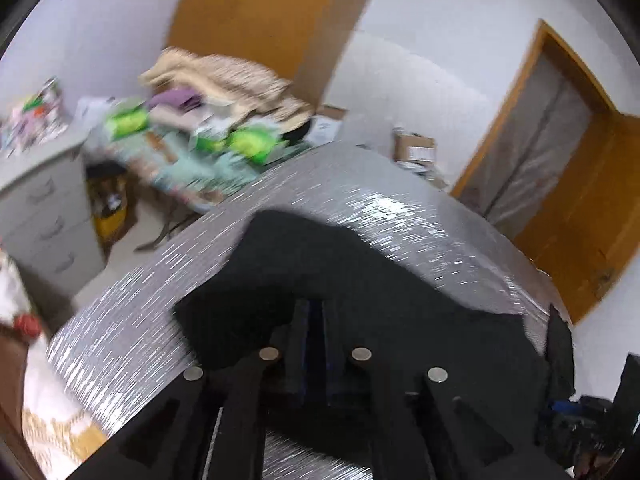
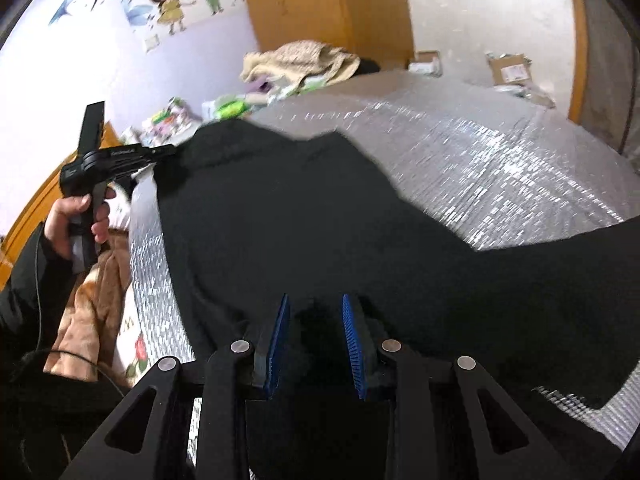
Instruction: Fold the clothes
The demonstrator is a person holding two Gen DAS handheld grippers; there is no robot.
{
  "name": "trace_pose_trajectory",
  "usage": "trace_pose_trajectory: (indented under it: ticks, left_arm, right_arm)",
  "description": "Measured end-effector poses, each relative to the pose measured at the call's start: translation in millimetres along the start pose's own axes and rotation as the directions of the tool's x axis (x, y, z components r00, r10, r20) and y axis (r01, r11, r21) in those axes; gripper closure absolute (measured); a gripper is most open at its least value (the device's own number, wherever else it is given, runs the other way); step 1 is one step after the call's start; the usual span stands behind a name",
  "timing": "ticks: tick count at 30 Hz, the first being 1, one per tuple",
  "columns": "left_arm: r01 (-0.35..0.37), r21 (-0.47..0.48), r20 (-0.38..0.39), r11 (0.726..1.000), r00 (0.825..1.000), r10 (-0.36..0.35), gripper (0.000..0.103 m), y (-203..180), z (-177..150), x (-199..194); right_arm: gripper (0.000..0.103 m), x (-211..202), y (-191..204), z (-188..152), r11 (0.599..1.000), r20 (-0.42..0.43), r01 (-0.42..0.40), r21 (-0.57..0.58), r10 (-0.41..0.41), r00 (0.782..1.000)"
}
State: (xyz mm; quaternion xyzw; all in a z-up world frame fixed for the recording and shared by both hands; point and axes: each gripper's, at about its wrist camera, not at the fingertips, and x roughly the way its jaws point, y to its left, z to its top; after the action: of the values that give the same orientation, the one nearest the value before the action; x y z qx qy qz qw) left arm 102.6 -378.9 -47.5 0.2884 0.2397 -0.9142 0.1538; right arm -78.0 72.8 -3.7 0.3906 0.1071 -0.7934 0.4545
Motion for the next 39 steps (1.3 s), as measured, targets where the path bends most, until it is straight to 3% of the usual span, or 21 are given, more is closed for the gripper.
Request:
trace_pose_trajectory:
  ticks: [4, 6, 11, 17, 20, 26, 33, 39]
  left_arm:
    - [0.021, 0.068, -0.052, 0.997, 0.999, -0.017, 0.096, -27.3, 21.4, 41.6]
    - [-0.016, 0.065, -0.099, 0.998, 0.995, 0.022, 0.096, -25.0, 28.8, 71.8]
    - [-0.034, -0.067, -0.141, 0.997, 0.99, 0.024, 0.098, 9.5, 37.5, 105.6]
    - [-0.033, -0.067, -0.128, 0.997, 0.992, 0.024, 0.098, 6.8, 36.3, 93.8]
    - [0.011, -0.005, -0.088, 1.0, 0.996, -0.012, 0.098, -15.8, 28.5, 68.1]
    - [0.131, 0.106, -0.097, 0.986, 0.988, -0.12, 0.097, -68.0, -13.1, 36.6]
    - [0.138, 0.092, -0.178, 0.986, 0.977, -0.12, 0.097, -76.3, -59.7, 45.0]
    - [0.181, 0.084, -0.169, 0.98, 0.972, -0.165, 0.096, -88.3, -77.5, 22.7]
  right_arm:
    - [0.074, 0.6, -10.5, 11.1, 0.998, 0.031, 0.044, 0.047, -0.045, 0.998]
    - [0.074, 6.0, -17.2, 13.5, 0.994, 0.023, 0.079, 0.07, -0.08, 0.996]
    - [0.075, 14.9, -32.2, 6.2, 0.984, -0.025, 0.099, 0.145, -0.097, 0.995]
    - [0.075, 11.0, -28.5, 5.2, 0.985, -0.031, 0.114, 0.131, -0.111, 0.993]
    - [0.074, 3.2, -30.0, 4.8, 0.984, -0.007, 0.106, 0.141, -0.106, 0.994]
    - [0.074, -25.1, -38.9, -4.2, 0.976, 0.052, 0.099, 0.194, -0.111, 0.992]
    - [0.074, -54.5, -60.0, -23.0, 0.947, 0.073, 0.157, 0.281, -0.185, 0.98]
    - [0.074, -73.3, -85.4, -43.8, 0.9, 0.066, 0.206, 0.385, -0.249, 0.966]
